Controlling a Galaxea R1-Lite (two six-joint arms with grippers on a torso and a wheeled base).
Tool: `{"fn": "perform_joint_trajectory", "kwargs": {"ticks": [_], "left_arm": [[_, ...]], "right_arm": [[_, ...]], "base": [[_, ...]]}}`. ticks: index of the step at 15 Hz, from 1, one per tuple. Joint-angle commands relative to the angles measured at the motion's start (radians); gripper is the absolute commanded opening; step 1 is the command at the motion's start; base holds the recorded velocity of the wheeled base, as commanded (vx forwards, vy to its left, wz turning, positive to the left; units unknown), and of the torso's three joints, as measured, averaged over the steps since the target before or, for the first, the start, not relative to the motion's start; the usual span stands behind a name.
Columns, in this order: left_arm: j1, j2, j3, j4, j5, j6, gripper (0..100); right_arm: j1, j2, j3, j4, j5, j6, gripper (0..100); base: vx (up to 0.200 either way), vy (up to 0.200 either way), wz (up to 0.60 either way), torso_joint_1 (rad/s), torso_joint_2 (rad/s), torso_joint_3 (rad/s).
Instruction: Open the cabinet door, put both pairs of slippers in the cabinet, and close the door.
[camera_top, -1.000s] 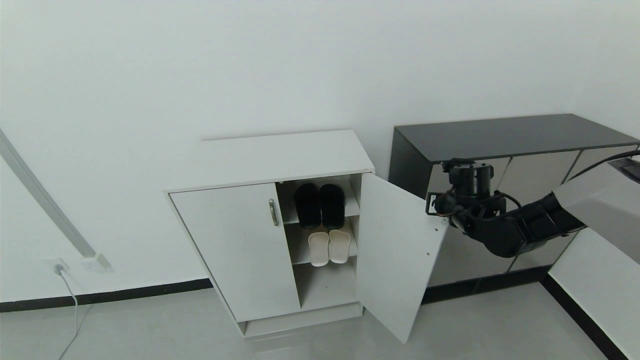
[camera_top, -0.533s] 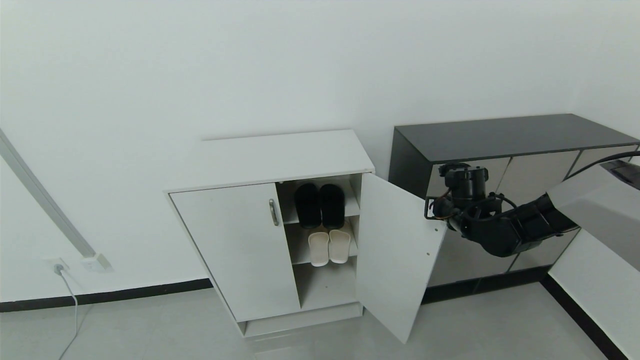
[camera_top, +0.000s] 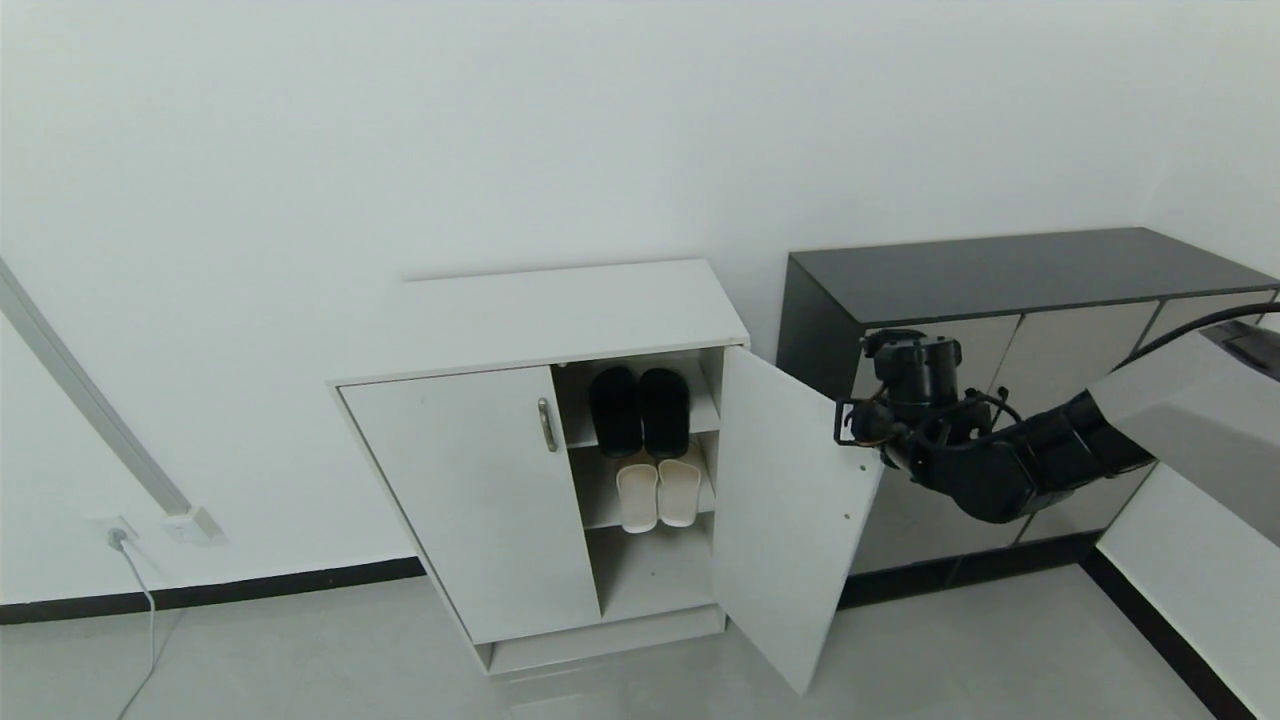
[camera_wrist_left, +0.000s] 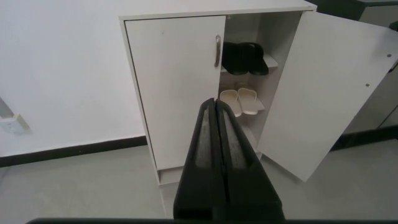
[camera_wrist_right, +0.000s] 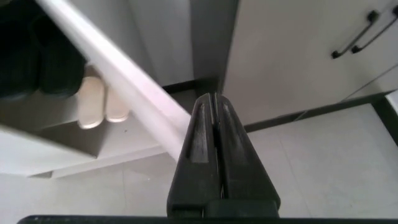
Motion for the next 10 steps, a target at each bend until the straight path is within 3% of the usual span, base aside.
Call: {"fn": "perform_joint_trajectory", "kwargs": {"ticks": [1, 6, 10], "left_arm": [[0.0, 0.0, 0.0, 0.0, 0.0, 0.0, 0], [0.0, 0.0, 0.0, -0.001, 0.0, 0.0, 0], [0.0, 0.0, 0.0, 0.0, 0.0, 0.0, 0]], "right_arm": [[0.051, -0.055, 0.049, 0.001, -0.001, 0.001, 0], [0.221, -0.179, 0.202, -0.021, 0.004, -0.002, 0], [0.238, -0.221, 0.261, -0.027, 0.004, -0.094, 0]], "base": [[0.0, 0.0, 0.0, 0.0, 0.0, 0.0], [0.0, 0.0, 0.0, 0.0, 0.0, 0.0], [0.0, 0.0, 0.0, 0.0, 0.0, 0.0]]}}
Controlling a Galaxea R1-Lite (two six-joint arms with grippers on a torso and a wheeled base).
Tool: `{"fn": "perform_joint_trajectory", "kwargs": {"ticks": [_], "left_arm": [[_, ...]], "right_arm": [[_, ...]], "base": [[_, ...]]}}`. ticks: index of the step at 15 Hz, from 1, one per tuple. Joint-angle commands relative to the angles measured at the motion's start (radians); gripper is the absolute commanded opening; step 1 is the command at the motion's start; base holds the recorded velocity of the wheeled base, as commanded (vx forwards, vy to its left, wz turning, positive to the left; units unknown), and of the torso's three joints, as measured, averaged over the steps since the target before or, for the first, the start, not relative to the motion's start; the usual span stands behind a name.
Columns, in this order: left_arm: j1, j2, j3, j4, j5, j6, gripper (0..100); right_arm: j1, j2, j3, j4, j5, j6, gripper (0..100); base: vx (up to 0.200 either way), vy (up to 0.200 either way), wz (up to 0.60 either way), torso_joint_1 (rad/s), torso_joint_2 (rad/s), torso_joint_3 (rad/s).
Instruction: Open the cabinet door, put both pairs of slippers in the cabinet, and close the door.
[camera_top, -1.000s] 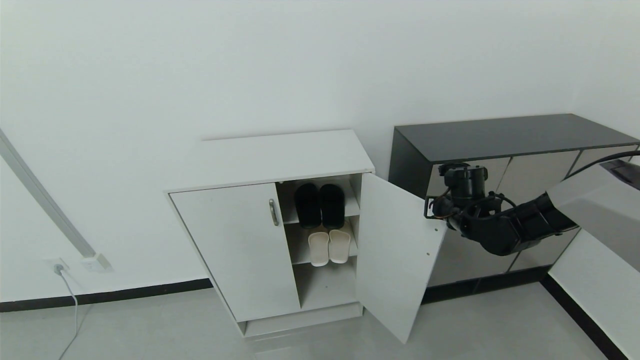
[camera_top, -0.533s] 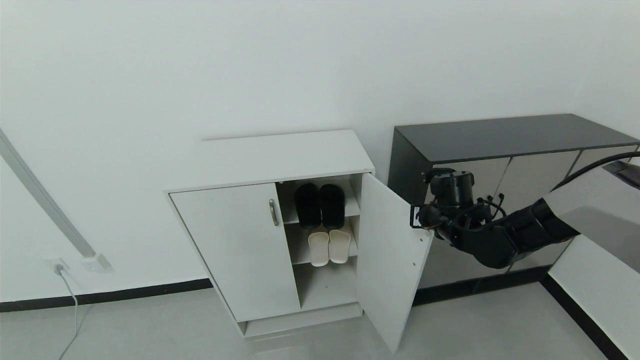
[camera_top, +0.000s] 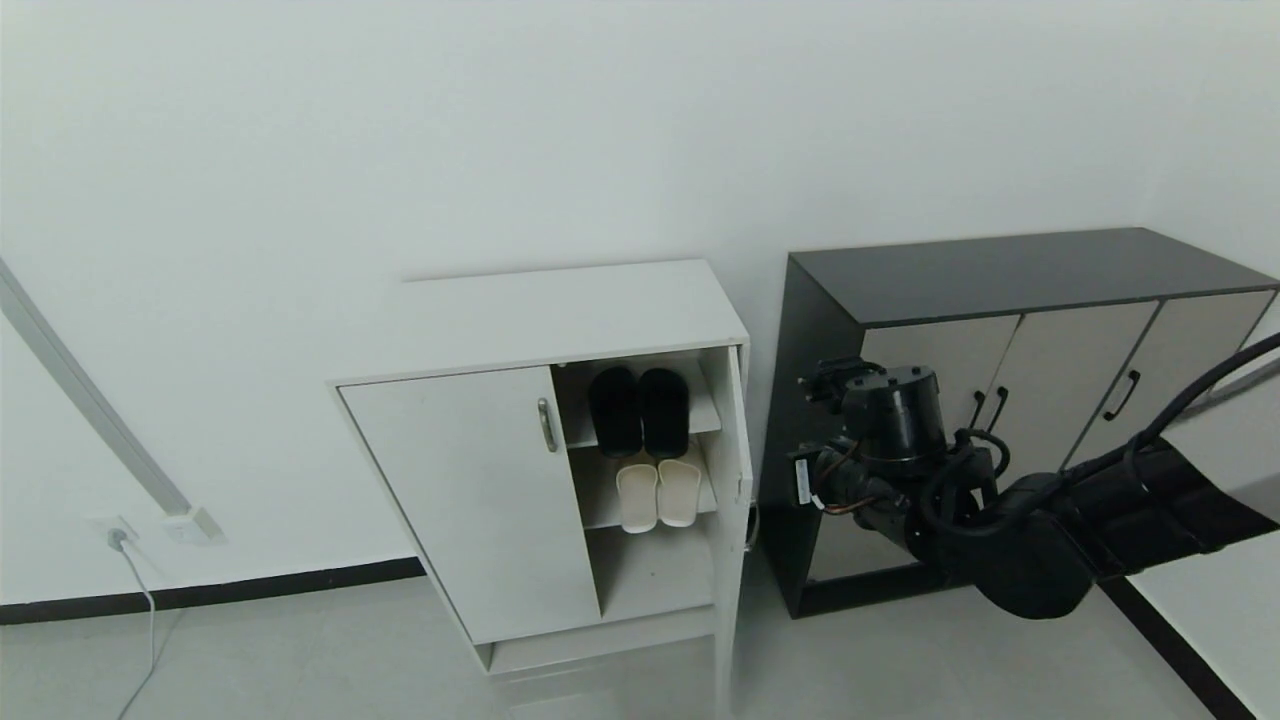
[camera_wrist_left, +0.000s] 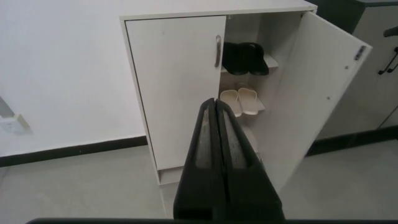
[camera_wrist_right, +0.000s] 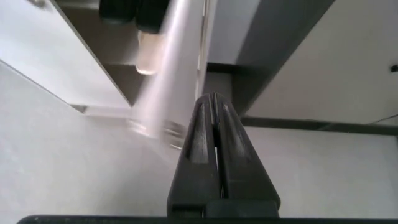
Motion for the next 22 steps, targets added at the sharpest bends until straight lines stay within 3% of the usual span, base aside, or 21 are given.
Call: {"fn": "perform_joint_trajectory", "kwargs": {"ticks": [1, 4, 12, 18, 22], "left_arm": [[0.0, 0.0, 0.0, -0.001, 0.0, 0.0, 0], [0.0, 0.0, 0.0, -0.001, 0.0, 0.0, 0], [0.0, 0.0, 0.0, -0.001, 0.0, 0.0, 0], [0.0, 0.0, 0.0, -0.001, 0.0, -0.002, 0], [0.0, 0.0, 0.0, -0.001, -0.001, 0.003, 0]], "right_arm": [[0.013, -0.03, 0.017, -0.009, 0.003, 0.0, 0], [0.03, -0.02, 0.037, -0.052, 0.012, -0.008, 0], [0.059, -0.01, 0.046, -0.07, 0.015, -0.006, 0], [0.044, -0.036, 0.075, -0.107, -0.029, -0.023, 0], [0.039, -0.145, 0.213, -0.058, -0.062, -0.02, 0]], "base": [[0.0, 0.0, 0.0, 0.0, 0.0, 0.0], [0.0, 0.0, 0.0, 0.0, 0.0, 0.0], [0.0, 0.0, 0.6, -0.001, 0.0, 0.004], [0.0, 0.0, 0.0, 0.0, 0.0, 0.0], [0.0, 0.0, 0.0, 0.0, 0.0, 0.0]]}}
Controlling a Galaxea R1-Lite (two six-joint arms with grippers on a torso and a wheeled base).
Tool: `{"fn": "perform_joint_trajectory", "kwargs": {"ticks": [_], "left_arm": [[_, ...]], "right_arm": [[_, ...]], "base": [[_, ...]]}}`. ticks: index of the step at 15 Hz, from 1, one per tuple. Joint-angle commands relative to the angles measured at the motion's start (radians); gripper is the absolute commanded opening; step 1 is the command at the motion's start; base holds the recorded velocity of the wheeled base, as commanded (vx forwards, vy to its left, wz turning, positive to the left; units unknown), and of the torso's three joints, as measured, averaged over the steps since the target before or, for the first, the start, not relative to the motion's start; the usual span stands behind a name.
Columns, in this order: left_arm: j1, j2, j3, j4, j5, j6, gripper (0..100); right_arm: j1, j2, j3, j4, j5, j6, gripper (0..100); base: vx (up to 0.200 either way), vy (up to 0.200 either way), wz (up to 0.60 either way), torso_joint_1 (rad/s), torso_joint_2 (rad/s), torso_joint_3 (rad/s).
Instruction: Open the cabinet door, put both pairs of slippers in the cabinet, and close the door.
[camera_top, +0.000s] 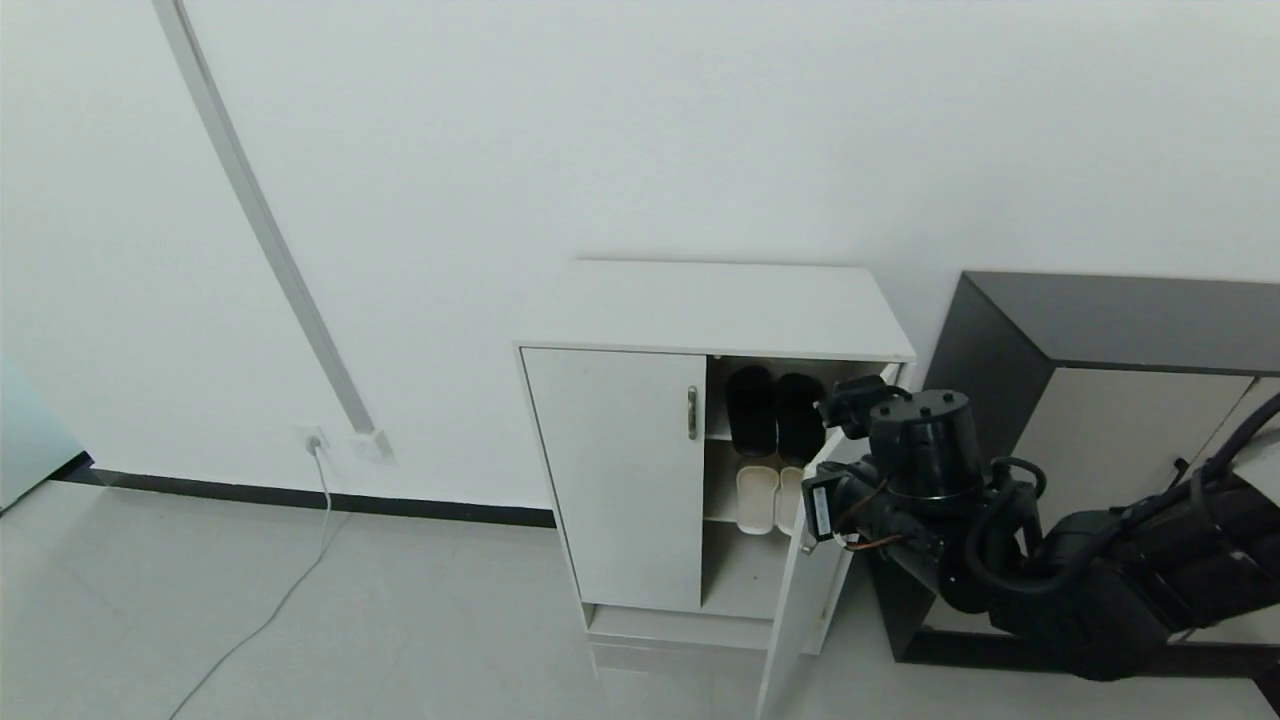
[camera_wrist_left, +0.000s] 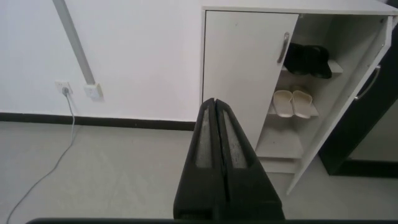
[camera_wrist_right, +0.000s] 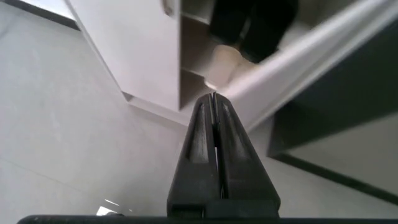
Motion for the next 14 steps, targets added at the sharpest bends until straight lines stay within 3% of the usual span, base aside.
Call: {"fn": "perform_joint_trajectory", "kwargs": {"ticks": [1, 4, 10, 14], "left_arm": [[0.0, 0.0, 0.0, -0.001, 0.0, 0.0, 0], [0.0, 0.0, 0.0, -0.001, 0.0, -0.002, 0], [0.0, 0.0, 0.0, -0.001, 0.0, -0.002, 0], [0.0, 0.0, 0.0, 0.001, 0.0, -0.002, 0]], "right_arm": [[-0.002, -0.089, 0.086, 0.001, -0.001, 0.001, 0], [-0.001, -0.144, 0.167, 0.001, 0.0, 0.006, 0], [0.004, -0.138, 0.271, -0.003, 0.0, 0.049, 0], [0.004, -0.12, 0.288, -0.009, 0.002, 0.053, 0]], "base": [[0.0, 0.0, 0.0, 0.0, 0.0, 0.0], [0.0, 0.0, 0.0, 0.0, 0.0, 0.0], [0.2, 0.0, 0.0, 0.001, 0.0, 0.004], [0.0, 0.0, 0.0, 0.0, 0.0, 0.0]]}}
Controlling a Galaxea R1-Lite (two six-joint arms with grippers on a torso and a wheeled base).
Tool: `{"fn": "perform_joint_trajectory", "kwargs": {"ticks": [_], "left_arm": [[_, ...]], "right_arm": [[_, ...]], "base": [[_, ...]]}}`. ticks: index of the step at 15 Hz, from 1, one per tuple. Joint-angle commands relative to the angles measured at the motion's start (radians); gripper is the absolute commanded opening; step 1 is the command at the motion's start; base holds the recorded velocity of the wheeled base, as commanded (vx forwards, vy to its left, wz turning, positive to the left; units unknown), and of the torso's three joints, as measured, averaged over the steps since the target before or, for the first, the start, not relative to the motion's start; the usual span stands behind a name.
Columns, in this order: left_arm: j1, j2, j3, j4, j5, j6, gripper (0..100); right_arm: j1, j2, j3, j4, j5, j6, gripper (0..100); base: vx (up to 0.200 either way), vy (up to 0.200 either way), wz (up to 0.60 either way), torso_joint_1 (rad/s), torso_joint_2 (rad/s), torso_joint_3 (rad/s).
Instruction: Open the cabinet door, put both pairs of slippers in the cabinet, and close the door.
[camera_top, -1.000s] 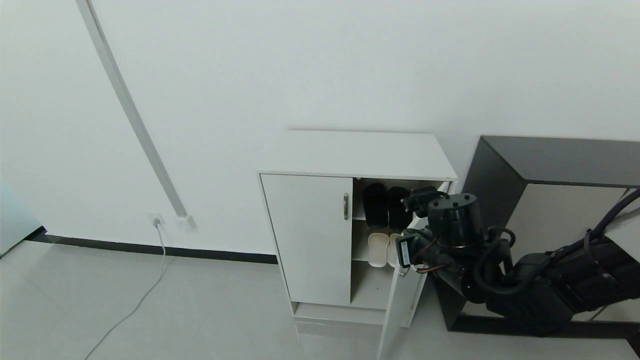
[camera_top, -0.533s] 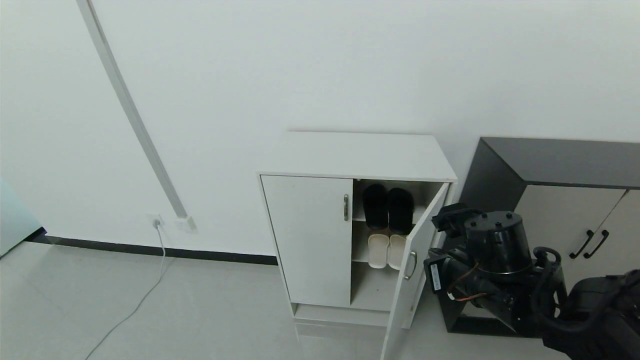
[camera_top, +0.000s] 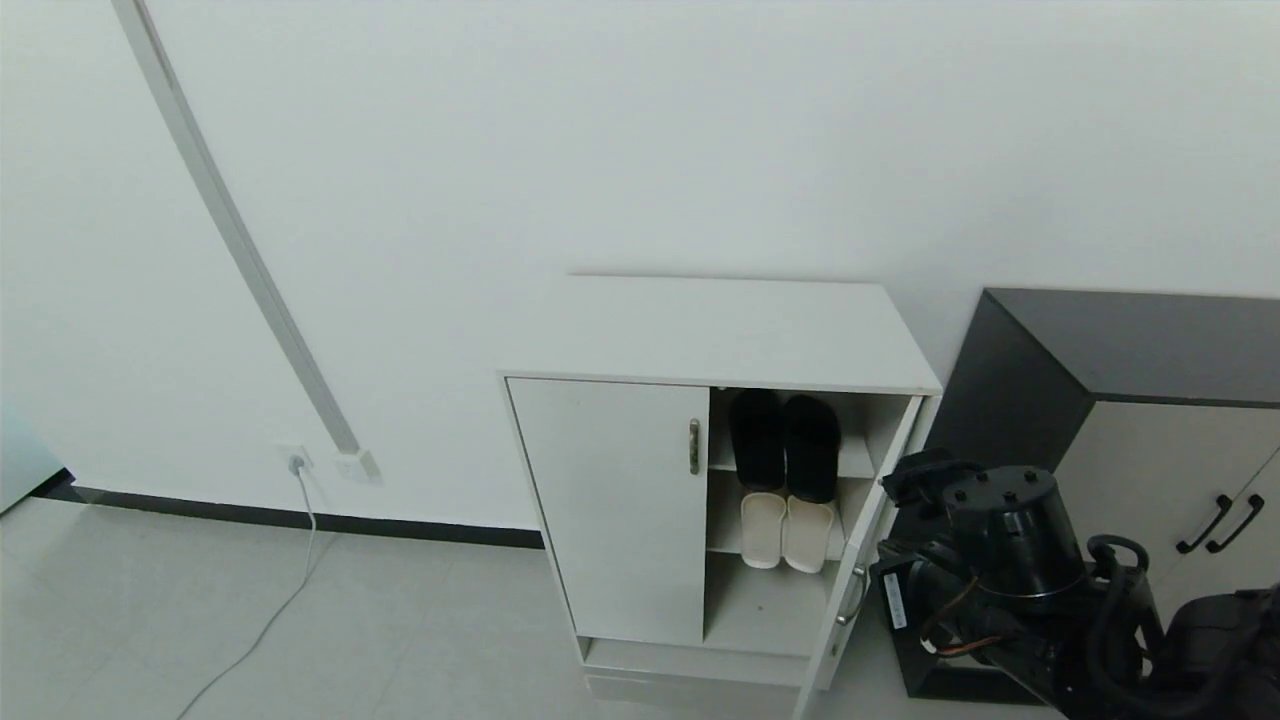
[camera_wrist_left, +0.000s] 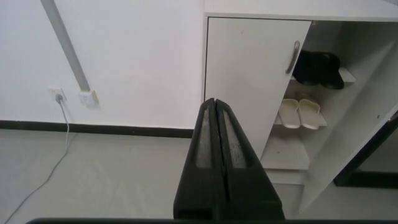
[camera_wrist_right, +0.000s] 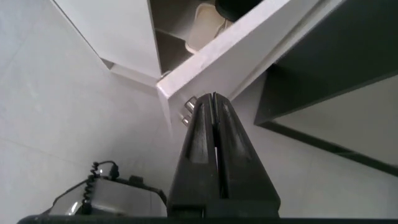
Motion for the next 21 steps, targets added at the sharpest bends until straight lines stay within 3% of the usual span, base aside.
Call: {"fn": "perform_joint_trajectory", "kwargs": {"ticks": [1, 8, 21], "left_arm": [[0.0, 0.0, 0.0, 0.0, 0.0, -0.001, 0], [0.0, 0.0, 0.0, 0.0, 0.0, -0.004, 0], [0.0, 0.0, 0.0, -0.002, 0.002, -0.007, 0]], "right_arm": [[0.0, 0.024, -0.008, -0.008, 0.0, -0.002, 0], [-0.011, 0.242, -0.175, -0.151, 0.005, -0.006, 0], [-0.089, 0.553, -0.65, -0.14, 0.006, -0.054, 0]], "base": [[0.0, 0.0, 0.0, 0.0, 0.0, 0.0], [0.0, 0.0, 0.0, 0.0, 0.0, 0.0], [0.0, 0.0, 0.0, 0.0, 0.0, 0.0]]}}
